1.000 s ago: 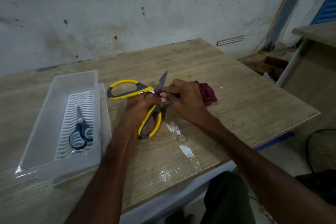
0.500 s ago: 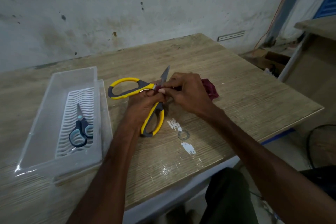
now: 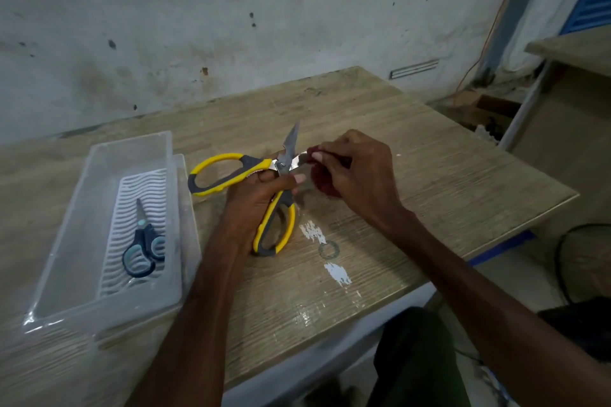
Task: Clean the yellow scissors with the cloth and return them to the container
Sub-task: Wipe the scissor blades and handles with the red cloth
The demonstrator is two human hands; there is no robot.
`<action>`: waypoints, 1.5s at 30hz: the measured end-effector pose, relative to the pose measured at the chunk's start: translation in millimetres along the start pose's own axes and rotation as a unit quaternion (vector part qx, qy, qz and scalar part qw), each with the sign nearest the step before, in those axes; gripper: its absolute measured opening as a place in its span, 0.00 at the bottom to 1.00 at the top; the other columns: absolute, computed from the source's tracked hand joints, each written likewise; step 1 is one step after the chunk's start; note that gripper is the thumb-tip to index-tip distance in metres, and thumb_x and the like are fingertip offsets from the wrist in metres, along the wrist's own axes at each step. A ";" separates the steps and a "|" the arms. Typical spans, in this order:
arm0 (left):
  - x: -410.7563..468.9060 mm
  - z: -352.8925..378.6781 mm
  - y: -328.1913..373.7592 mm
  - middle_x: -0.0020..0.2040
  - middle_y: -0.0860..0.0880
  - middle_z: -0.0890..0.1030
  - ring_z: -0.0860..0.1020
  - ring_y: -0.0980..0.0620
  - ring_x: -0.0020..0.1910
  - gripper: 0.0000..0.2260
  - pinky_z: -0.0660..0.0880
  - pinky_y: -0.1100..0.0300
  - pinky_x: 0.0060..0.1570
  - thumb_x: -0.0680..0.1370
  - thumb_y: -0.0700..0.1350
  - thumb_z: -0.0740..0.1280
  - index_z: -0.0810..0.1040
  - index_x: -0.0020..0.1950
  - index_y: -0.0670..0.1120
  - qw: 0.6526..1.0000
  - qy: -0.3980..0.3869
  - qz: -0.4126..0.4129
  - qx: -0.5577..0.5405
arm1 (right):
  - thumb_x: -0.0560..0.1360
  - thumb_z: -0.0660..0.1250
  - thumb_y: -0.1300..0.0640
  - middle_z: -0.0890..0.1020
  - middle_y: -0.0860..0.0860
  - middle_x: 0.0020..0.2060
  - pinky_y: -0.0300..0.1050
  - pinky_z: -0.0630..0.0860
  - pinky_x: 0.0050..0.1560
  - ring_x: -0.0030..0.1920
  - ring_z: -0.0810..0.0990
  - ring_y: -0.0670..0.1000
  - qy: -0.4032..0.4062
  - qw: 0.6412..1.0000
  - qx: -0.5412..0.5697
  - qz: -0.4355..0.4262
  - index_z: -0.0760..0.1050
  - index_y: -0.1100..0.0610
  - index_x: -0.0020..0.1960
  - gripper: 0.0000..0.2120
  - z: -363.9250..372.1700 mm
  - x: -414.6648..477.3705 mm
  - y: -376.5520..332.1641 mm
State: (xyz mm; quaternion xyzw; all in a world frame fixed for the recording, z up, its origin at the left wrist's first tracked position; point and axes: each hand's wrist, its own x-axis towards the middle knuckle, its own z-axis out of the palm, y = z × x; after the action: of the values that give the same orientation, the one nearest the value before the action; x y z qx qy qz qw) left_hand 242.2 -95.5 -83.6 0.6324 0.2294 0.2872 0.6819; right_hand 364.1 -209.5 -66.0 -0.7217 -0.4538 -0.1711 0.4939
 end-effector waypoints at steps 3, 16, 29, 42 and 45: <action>2.9 1.9 0.2 0.41 0.39 0.79 0.76 0.46 0.36 0.14 0.74 0.52 0.42 0.76 0.55 0.71 0.83 0.51 0.45 0.999 -0.002 -0.008 -0.042 | 0.70 0.72 0.54 0.81 0.52 0.35 0.50 0.77 0.38 0.36 0.80 0.51 -0.001 1.000 0.004 0.000 0.85 0.51 0.46 0.05 4.5 6.5 -14.8; 4.3 2.5 -4.5 0.34 0.44 0.83 0.82 0.46 0.37 0.23 0.80 0.46 0.48 0.71 0.66 0.69 0.84 0.38 0.45 0.989 0.117 -0.051 -0.078 | 0.73 0.68 0.58 0.78 0.53 0.35 0.49 0.73 0.29 0.34 0.78 0.56 -0.090 0.983 -0.054 -0.151 0.81 0.58 0.42 0.04 22.8 -14.4 -37.0; -4.5 9.6 8.8 0.29 0.44 0.83 0.78 0.48 0.24 0.23 0.76 0.58 0.28 0.80 0.57 0.64 0.81 0.34 0.42 0.991 0.122 -0.010 -0.047 | 0.73 0.67 0.53 0.80 0.53 0.34 0.48 0.74 0.30 0.32 0.80 0.57 -0.014 0.992 -0.108 -0.066 0.83 0.55 0.41 0.08 0.6 -1.2 0.2; -3.3 11.7 7.3 0.29 0.45 0.82 0.80 0.49 0.28 0.21 0.79 0.52 0.38 0.77 0.60 0.67 0.83 0.32 0.47 0.991 0.116 -0.044 -0.044 | 0.72 0.60 0.52 0.77 0.55 0.35 0.47 0.71 0.27 0.31 0.77 0.59 -0.068 0.984 -0.133 -0.102 0.81 0.56 0.42 0.13 11.8 -2.2 -19.1; -2.0 9.2 3.8 0.27 0.47 0.81 0.81 0.50 0.27 0.20 0.79 0.54 0.34 0.77 0.57 0.68 0.81 0.28 0.49 0.993 0.115 0.005 0.023 | 0.72 0.66 0.54 0.79 0.55 0.35 0.48 0.73 0.33 0.35 0.80 0.60 -0.018 0.994 -0.105 -0.034 0.83 0.55 0.42 0.08 13.4 15.5 -9.7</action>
State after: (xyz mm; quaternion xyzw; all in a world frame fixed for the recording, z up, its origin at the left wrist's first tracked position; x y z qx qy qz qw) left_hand 246.6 -103.4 -79.0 0.6117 0.3098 0.3562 0.6348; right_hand 361.7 -189.3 -55.9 -0.7568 -0.4663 -0.2215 0.4009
